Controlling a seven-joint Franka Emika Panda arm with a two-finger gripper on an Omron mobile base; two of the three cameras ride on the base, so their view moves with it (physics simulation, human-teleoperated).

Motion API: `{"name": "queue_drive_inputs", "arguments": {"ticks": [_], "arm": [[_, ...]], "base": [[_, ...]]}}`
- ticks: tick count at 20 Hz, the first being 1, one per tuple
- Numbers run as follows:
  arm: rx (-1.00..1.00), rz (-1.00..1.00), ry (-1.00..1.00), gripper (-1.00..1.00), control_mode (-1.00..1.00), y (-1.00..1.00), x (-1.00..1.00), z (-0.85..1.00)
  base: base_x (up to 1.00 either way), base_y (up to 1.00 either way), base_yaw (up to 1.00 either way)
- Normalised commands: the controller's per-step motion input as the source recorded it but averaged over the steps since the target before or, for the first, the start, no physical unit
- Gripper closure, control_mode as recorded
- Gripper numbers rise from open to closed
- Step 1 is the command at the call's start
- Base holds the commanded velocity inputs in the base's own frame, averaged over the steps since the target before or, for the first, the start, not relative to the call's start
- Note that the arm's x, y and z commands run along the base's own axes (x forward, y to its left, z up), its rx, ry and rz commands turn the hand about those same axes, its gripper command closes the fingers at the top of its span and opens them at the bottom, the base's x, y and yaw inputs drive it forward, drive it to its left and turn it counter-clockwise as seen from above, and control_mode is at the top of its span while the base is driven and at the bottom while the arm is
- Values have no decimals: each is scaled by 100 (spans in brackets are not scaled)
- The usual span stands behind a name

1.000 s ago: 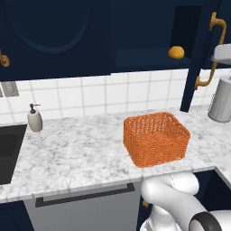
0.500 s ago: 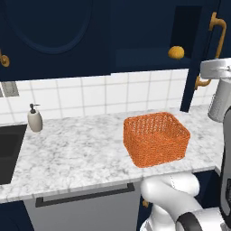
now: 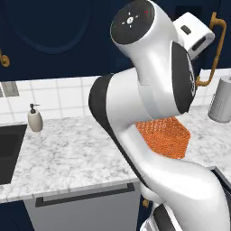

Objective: Open the cabinet, pick up the bread from the cabinet and place it in the basket. Then move the basket to the dining counter.

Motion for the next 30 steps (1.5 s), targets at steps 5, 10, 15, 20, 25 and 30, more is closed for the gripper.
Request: {"name": "queue_drive_inputs", "arguments": {"ticks": [5, 10, 15, 20, 25, 30], "arm": [[-55, -25, 68, -100, -100, -1, 100, -46], [-22, -42, 47, -100, -100, -74, 68, -29], [1, -33, 18, -100, -100, -100, 0, 29], [9, -21, 0, -100, -100, -100, -51, 14], [16, -6, -8, -100, -100, -100, -41, 1], [21, 3, -15, -100, -100, -97, 6, 0]], "base": [[0, 0, 0], [0, 0, 0], [0, 0, 0], [0, 0, 0], [0, 0, 0], [0, 0, 0]]}}
